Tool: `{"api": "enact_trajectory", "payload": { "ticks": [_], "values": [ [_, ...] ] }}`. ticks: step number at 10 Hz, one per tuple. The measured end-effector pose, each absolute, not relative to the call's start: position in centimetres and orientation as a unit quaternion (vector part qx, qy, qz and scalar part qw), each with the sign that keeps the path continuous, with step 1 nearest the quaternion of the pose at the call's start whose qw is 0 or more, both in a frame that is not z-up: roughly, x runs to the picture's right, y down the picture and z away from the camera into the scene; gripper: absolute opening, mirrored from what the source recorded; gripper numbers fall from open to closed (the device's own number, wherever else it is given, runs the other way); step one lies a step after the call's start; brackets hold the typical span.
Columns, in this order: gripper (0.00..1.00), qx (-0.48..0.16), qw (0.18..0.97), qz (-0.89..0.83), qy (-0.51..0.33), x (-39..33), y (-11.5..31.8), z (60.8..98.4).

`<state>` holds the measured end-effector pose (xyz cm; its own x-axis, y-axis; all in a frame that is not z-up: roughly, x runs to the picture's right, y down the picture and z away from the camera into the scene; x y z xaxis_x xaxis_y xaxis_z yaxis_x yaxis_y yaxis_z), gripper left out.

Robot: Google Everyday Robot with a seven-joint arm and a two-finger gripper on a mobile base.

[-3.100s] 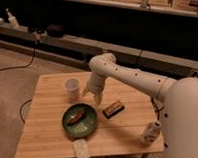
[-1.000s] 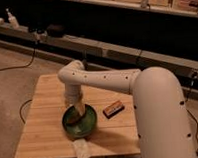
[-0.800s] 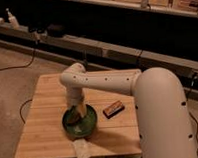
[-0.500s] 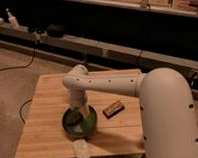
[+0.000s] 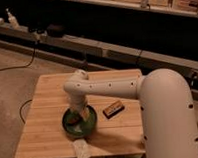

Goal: Place the pepper on the white sponge

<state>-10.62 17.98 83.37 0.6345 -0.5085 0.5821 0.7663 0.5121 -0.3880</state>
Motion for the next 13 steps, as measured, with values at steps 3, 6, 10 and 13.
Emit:
{"api": "enact_trajectory", "payload": {
  "ticks": [3,6,10,13],
  "values": [
    [0.64,-0.320,0.850,-0.372,-0.192,-9.8,18.3,84.1],
    [0.46,-0.321,0.853,-0.367,-0.186,-9.3,18.7,84.4],
    [0.46,-0.321,0.859,-0.356,-0.178,-9.3,18.5,84.1],
    [0.38,-0.324,0.862,-0.348,-0.175,-9.2,18.6,83.9]
  ]
}}
